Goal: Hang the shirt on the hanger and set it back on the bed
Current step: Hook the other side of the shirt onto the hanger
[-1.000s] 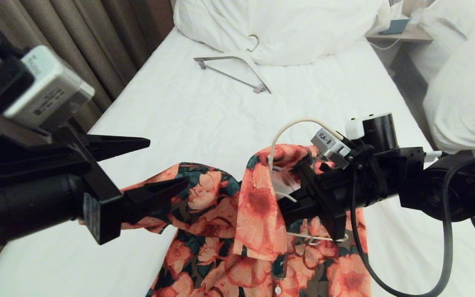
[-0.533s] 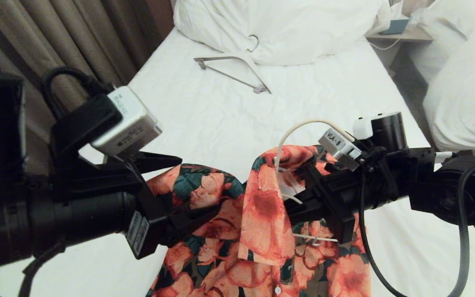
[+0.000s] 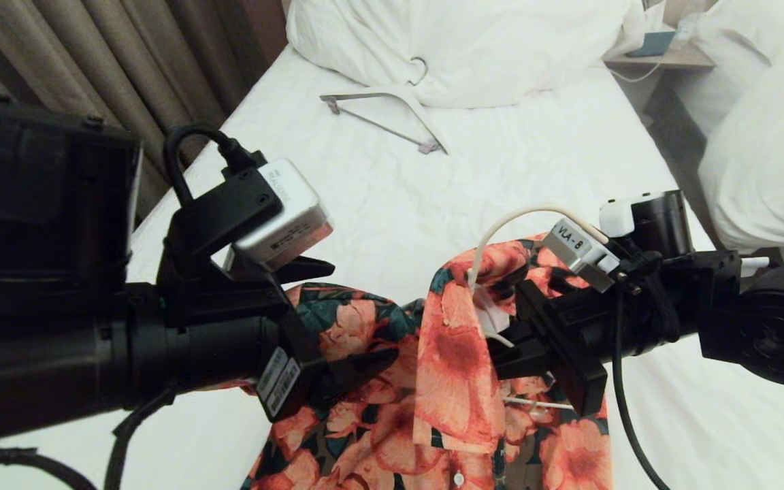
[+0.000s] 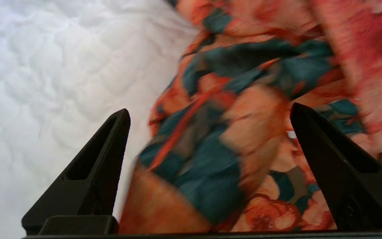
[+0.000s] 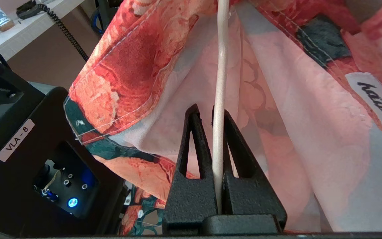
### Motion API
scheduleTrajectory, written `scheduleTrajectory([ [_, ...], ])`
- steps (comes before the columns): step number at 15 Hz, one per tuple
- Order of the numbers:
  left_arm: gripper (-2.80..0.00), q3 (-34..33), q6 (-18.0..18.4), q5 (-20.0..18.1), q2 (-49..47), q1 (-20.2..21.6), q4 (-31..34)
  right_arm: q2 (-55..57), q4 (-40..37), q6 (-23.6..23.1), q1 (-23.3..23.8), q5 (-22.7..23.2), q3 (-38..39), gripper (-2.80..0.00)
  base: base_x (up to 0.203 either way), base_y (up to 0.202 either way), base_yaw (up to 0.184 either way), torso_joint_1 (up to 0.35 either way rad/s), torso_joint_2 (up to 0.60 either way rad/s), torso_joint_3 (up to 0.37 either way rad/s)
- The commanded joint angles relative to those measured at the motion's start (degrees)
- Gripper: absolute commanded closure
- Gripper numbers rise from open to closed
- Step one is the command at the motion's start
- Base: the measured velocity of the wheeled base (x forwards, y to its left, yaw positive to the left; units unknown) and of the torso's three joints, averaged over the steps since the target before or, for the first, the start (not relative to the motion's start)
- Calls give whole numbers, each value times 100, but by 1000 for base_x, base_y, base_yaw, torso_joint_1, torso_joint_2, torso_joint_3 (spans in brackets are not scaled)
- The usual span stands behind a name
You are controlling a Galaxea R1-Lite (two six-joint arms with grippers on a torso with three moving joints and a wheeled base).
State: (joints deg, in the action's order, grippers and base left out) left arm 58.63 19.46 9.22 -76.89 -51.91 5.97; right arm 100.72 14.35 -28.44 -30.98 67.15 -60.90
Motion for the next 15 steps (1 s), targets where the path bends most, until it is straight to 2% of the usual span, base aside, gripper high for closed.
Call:
scheduleTrajectory([
  [1,-280,59,6,-136,-195,-93,-8,-8,12,-12,-5,36,0,0,0,0,0,0,0,0],
  [6,-280,111,-20,-481,-324,-118,-55,-11,15,-12,48,49,-44,0,0,0,0,0,0,0],
  [9,-280,113,-30,-674,-441,-101,-328,-26,15,-12,83,71,-27,0,0,0,0,0,0,0],
  [11,-280,93,-30,-744,-555,-74,-627,-26,15,-13,117,71,-27,0,0,0,0,0,0,0],
  [14,-280,43,-21,-746,-590,-74,-668,-26,15,-14,118,79,-18,0,0,0,0,0,0,0],
  [15,0,43,-21,-746,-585,-74,-668,-26,15,-21,127,79,-18,0,0,0,0,0,0,0],
])
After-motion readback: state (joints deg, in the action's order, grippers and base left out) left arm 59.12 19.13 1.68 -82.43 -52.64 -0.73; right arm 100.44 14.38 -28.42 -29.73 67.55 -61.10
